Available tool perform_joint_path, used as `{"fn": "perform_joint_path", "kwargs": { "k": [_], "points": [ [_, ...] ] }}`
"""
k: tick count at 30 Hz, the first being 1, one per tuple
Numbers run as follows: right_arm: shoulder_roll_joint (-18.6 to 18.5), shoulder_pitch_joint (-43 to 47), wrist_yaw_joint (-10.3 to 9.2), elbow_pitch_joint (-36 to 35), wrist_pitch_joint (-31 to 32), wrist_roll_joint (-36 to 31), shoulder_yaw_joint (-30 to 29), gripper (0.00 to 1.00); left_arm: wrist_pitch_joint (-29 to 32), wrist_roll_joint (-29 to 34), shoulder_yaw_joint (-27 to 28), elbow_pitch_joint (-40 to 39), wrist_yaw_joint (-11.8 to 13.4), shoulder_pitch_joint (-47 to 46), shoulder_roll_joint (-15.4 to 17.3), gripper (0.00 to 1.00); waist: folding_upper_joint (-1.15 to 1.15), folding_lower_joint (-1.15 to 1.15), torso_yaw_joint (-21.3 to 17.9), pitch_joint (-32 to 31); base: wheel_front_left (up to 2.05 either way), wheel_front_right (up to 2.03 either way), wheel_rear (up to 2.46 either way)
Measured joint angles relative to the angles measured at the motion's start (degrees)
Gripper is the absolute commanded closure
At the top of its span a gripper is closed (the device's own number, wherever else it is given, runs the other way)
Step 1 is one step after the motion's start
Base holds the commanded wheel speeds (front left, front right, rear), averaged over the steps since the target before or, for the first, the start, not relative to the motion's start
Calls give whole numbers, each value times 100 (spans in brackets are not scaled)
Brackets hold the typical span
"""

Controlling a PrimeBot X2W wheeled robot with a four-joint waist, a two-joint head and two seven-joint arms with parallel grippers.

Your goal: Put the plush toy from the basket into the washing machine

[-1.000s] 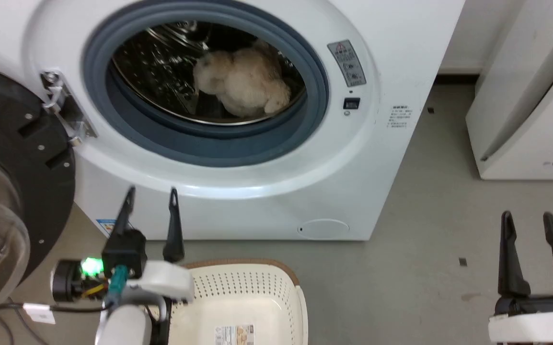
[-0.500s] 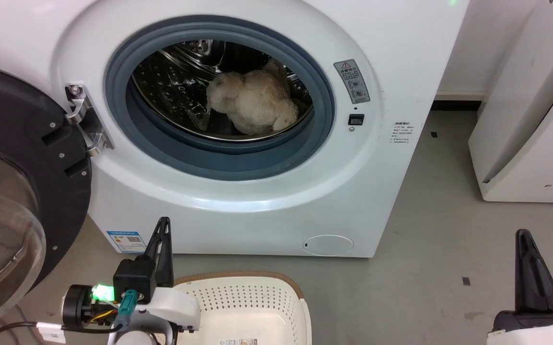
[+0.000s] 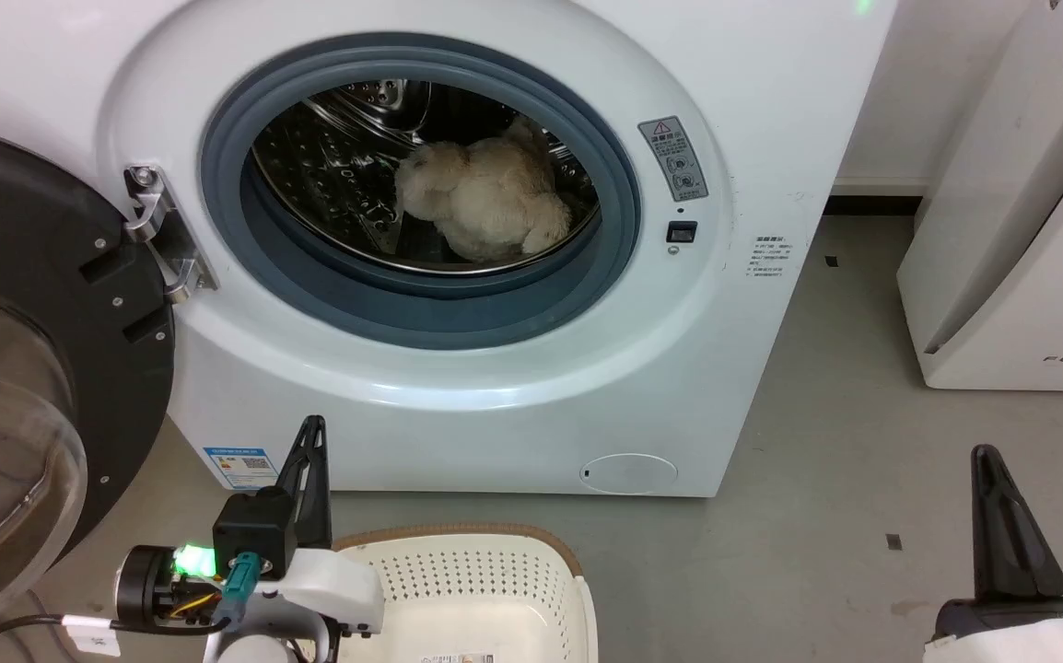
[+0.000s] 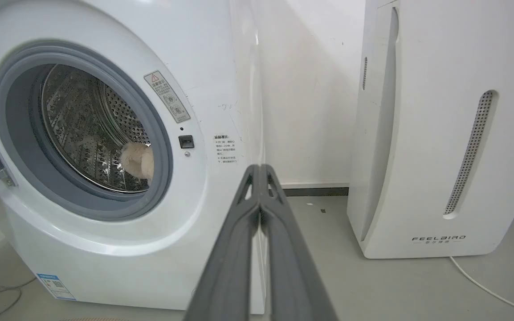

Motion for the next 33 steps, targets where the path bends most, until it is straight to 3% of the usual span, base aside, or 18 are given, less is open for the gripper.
{"fn": "perform_joint_path", "kwargs": {
  "k": [33],
  "points": [
    [0, -67, 0, 96, 375, -276, 221, 100, 368, 9, 164, -368, -179, 183, -73, 100, 0, 0, -52, -66, 0, 0, 0]
  ]
}}
